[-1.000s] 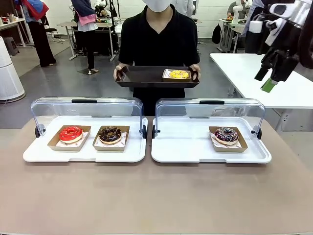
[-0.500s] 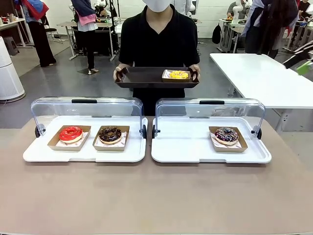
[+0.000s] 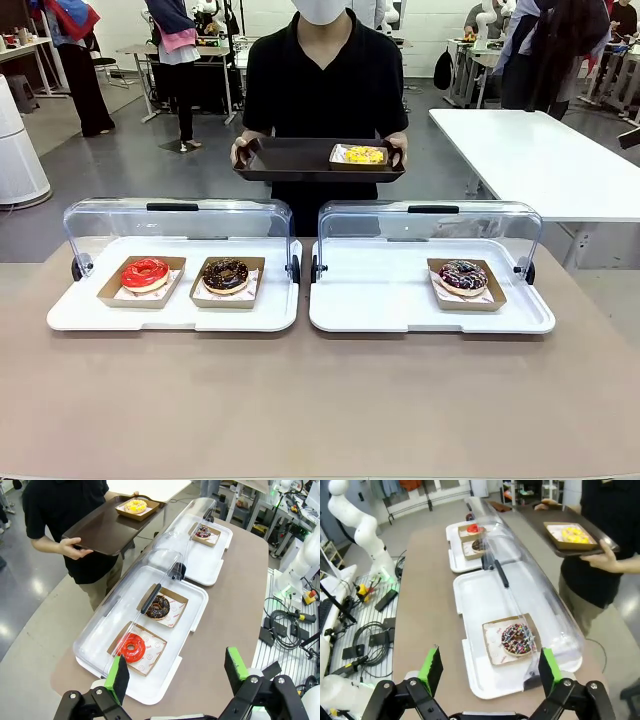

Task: Provide the desired donut to the person.
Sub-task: Place the picked Paper togo box onto the Handle tray extended by the person.

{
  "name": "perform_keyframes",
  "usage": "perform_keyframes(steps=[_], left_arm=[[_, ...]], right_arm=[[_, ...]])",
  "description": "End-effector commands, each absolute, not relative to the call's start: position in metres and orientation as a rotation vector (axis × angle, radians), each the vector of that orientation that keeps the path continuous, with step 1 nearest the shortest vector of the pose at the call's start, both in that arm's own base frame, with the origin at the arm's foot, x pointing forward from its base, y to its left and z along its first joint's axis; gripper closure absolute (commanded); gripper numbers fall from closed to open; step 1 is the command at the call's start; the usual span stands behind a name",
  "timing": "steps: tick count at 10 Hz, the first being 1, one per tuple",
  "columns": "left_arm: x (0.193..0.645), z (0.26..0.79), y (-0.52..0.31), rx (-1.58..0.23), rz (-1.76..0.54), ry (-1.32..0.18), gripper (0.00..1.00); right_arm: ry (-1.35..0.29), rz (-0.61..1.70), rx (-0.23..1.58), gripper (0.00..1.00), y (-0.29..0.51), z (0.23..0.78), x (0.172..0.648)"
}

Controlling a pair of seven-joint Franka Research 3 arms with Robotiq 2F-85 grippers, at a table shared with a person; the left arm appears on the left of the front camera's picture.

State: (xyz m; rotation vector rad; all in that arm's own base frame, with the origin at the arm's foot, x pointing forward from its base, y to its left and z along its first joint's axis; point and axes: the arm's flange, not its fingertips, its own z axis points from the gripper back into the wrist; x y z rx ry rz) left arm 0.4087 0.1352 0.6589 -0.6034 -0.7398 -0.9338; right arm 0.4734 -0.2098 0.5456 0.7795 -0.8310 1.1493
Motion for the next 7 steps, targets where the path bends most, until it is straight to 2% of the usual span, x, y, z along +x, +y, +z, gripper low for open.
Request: perform_keyframes(steps=[1, 5, 7], left_arm=[[0.408, 0.660, 0.134, -0.610, -0.937, -0.741, 0.00], [0.408, 0.660, 0.134, -0.610, -0.937, -0.741, 0.00], [0.408, 0.660, 0.134, -0.610, -0.937, -0.741, 0.00]], right_arm=[[-0.868, 1.196, 0.858, 0.00, -0.207, 0.530, 0.468], [-0.865, 1.265, 0.875, 0.00, -0.206, 0.531, 0.458], [-0.847, 1.208, 0.862, 0.00, -0.205, 0.527, 0.462]])
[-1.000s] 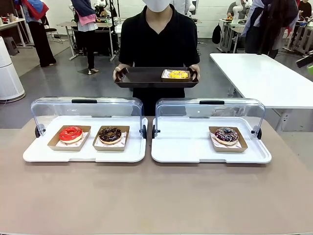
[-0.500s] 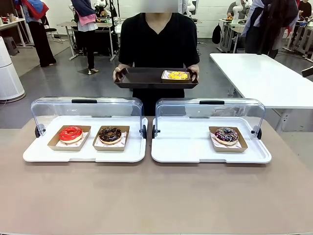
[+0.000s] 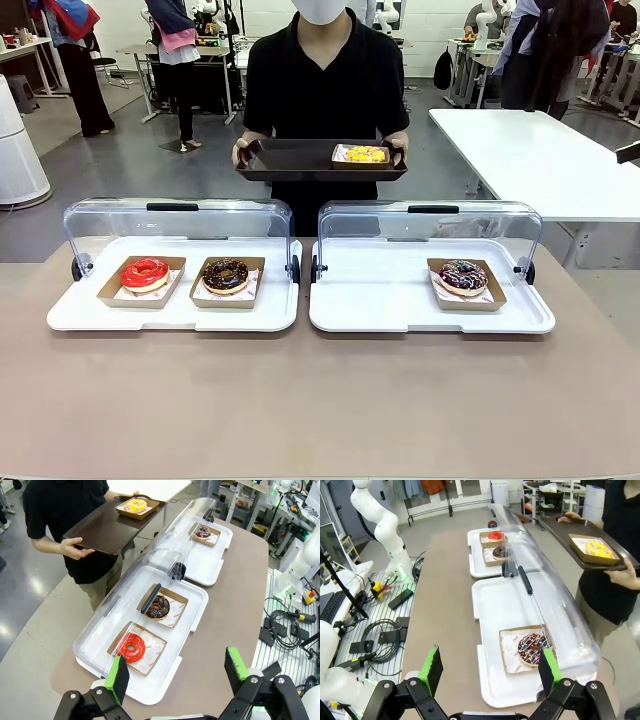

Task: Provide the desired donut to the person.
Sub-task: Place the picked Paper togo box onto the Handle tray extended by the person, then pick up and lift the Paper togo box containing the Donut pointed at by the person.

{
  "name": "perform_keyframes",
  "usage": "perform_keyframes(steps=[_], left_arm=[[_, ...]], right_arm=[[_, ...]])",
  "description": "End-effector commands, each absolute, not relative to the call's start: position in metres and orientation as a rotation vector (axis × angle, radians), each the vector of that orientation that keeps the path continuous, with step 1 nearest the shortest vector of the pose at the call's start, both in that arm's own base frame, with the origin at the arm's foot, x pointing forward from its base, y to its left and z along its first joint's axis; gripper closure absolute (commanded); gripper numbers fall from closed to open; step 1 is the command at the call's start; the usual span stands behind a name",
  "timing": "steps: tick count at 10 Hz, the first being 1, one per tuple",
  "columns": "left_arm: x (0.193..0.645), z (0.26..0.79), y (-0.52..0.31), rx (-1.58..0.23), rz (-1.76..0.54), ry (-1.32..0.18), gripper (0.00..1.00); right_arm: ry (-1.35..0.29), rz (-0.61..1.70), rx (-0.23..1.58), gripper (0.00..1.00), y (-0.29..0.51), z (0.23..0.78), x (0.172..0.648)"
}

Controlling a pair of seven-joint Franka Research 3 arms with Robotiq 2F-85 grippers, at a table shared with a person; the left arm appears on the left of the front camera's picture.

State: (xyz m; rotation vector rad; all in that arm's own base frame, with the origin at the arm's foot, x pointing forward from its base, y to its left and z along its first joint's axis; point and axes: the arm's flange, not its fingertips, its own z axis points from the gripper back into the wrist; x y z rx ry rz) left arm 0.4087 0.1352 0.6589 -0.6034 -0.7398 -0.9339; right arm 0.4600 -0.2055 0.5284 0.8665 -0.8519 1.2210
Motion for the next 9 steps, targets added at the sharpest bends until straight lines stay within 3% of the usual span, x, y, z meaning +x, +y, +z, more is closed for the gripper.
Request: perform_keyframes(steps=[1, 9], left_arm=[[0.4082, 0.6598, 0.1341, -0.610, -0.937, -0.741, 0.00], [0.4082, 0.6598, 0.1341, -0.610, -0.937, -0.741, 0.00]], right_arm=[[-0.847, 1.208, 0.862, 0.00, -0.2050, 0.5272, 0.4618], [-0.847, 1.208, 0.862, 0.00, -0.2050, 0.5272, 0.4618]])
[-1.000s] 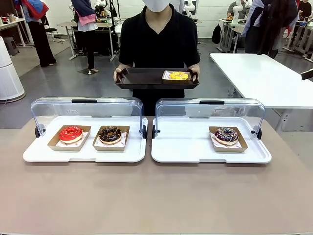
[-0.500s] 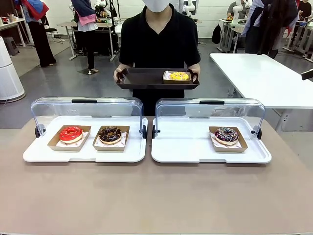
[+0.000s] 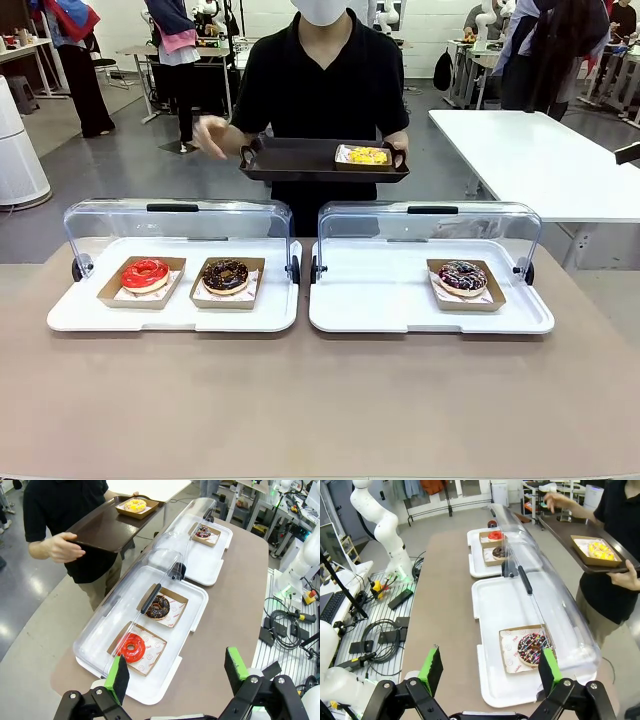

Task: Provide the desired donut to the person.
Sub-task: Pick up and lift the Paper togo box containing the Donut pointed at by the person.

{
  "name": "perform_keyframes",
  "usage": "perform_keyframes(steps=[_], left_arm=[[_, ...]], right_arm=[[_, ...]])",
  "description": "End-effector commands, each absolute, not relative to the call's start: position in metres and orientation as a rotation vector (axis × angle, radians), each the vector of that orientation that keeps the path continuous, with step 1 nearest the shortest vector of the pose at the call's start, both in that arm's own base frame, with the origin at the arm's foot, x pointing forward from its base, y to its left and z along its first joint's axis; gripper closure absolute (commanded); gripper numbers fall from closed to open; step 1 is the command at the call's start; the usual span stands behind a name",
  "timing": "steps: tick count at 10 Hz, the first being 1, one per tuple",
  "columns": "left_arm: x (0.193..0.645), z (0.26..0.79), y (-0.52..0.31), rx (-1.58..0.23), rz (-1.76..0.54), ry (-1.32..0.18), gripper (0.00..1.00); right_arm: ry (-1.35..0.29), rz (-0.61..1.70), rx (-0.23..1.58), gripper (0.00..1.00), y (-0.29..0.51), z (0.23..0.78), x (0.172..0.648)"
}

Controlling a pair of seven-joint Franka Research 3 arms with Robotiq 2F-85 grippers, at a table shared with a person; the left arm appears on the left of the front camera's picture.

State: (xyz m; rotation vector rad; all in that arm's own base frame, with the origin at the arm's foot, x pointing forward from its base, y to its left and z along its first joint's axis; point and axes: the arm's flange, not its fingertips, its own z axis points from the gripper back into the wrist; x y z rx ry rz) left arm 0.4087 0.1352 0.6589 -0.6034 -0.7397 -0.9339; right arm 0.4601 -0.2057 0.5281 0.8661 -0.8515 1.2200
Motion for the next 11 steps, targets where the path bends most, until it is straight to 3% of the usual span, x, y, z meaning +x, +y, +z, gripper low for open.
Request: perform_keyframes(steps=[1, 11], left_arm=[[0.4082, 0.6598, 0.1341, -0.610, -0.937, -0.741, 0.00], [0.4082, 0.6598, 0.1341, -0.610, -0.937, -0.741, 0.00]], right_arm=[[-0.847, 1.208, 0.862, 0.00, -0.2050, 0.5272, 0.4618], [-0.847, 1.208, 0.862, 0.00, -0.2050, 0.5272, 0.4618]])
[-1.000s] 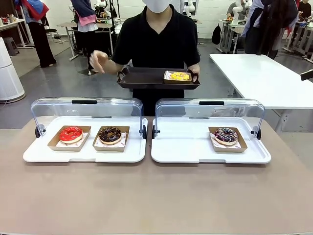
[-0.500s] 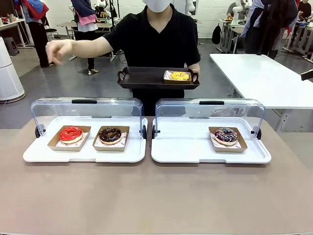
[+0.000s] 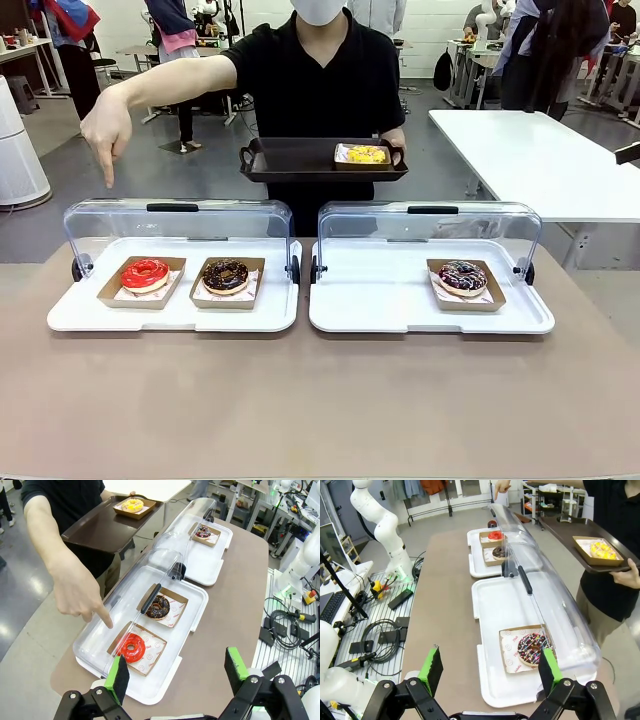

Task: Provide the desired donut to the person.
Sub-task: Pick up and lift the Paper togo box containing the Donut pointed at by the person.

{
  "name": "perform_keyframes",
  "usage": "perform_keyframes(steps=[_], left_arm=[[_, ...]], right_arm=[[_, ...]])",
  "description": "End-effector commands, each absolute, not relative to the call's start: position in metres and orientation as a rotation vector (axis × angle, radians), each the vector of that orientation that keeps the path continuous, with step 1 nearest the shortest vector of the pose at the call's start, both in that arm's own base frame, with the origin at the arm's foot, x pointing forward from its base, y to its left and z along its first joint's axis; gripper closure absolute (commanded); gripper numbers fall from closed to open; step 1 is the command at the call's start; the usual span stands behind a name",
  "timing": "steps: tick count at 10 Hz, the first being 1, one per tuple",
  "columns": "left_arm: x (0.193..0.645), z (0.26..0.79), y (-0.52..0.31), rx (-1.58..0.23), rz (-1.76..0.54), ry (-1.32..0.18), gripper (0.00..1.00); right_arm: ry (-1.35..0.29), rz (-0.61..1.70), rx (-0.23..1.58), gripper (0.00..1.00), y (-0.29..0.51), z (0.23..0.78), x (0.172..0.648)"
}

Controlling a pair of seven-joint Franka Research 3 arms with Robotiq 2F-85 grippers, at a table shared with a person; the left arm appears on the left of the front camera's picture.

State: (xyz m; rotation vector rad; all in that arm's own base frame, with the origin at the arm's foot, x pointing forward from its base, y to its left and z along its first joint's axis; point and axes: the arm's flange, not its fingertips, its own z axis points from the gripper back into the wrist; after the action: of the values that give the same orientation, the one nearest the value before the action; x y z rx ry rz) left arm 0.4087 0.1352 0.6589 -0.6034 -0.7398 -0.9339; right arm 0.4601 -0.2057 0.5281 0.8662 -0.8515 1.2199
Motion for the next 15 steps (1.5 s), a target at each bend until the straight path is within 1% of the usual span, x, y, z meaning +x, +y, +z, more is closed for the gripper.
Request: perform_keyframes(steps=[1, 7, 8, 9, 10, 11, 13, 14, 15], left_arm=[[0.408, 0.660, 0.134, -0.610, -0.937, -0.741, 0.00], [0.409, 0.659, 0.135, -0.603, -0.934, -0.740, 0.00], [0.409, 0.668, 0.122, -0.509, -1.070, -0.695, 0.00], [0.409, 0.673, 0.106, -0.336, -1.159, -0.667, 0.00], [0.402, 0.666, 0.094, -0.229, -1.300, -0.517, 0.00], [0.397, 0.652, 0.082, -0.142, -1.315, -0.391, 0.00], [0.401, 0.631, 0.062, -0.040, -1.452, -0.192, 0.00], [0.398, 0.616, 0.055, -0.007, -1.478, -0.157, 0.00], [0.394, 0.595, 0.049, -0.011, -1.499, -0.153, 0.00]], right_arm=[[-0.847, 1.208, 0.862, 0.00, -0.205, 0.527, 0.462], [-0.847, 1.208, 0.862, 0.00, -0.205, 0.527, 0.462], [-0.847, 1.208, 0.862, 0.00, -0.205, 0.527, 0.462], [-0.847, 1.208, 0.862, 0.00, -0.205, 0.527, 0.462], [-0.847, 1.208, 0.862, 0.00, -0.205, 0.527, 0.462], [-0.847, 1.208, 0.862, 0.00, -0.205, 0.527, 0.462], [-0.847, 1.208, 0.862, 0.00, -0.205, 0.527, 0.462], [-0.847, 1.208, 0.862, 0.00, -0.205, 0.527, 0.462], [-0.847, 1.208, 0.862, 0.00, -0.205, 0.527, 0.462]])
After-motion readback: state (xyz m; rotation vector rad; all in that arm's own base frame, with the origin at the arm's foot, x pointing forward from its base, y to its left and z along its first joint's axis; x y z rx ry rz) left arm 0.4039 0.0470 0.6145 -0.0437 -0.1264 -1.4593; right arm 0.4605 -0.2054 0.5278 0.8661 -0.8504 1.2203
